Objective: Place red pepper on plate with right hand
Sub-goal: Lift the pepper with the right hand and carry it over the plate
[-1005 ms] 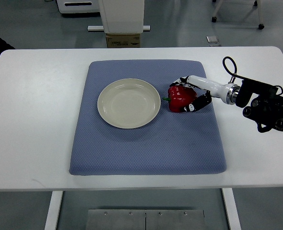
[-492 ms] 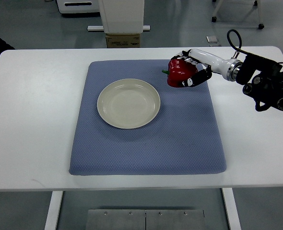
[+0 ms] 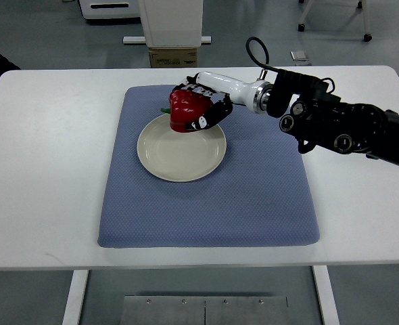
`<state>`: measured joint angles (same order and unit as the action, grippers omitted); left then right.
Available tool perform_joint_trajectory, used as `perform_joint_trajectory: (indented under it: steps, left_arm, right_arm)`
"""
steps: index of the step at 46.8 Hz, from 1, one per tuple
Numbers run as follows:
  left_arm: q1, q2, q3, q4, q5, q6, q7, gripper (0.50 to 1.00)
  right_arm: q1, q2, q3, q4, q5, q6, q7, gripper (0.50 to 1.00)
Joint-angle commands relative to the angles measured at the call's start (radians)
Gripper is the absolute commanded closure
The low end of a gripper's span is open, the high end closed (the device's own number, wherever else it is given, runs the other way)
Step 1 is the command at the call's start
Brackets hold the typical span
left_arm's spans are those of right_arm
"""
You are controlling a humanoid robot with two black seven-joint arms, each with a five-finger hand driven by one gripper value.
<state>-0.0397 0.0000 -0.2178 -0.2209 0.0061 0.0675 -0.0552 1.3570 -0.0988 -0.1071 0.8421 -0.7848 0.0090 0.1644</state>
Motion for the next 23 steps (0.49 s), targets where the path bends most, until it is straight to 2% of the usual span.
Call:
perform_joint_trajectory:
  steps: [1, 14, 23]
  left_arm:
    - [0.000, 0.000, 0.000, 0.000, 0.000, 0.000, 0.000, 0.500]
    - [0.000, 0.000, 0.000, 0.000, 0.000, 0.000, 0.000, 0.500]
    - [0.000, 0.000, 0.000, 0.000, 0.000, 0.000, 0.000, 0.500]
  right_arm:
    - [-0.007, 0.031, 0.004, 0.000, -0.001, 0.000, -0.003, 1.000]
    - [-0.070, 0.099, 0.046, 0.000, -0.002, -0.006, -0.020, 1.000]
    - [-0.108, 0.099, 0.047, -0.008, -0.005, -0.023, -0.026, 1.000]
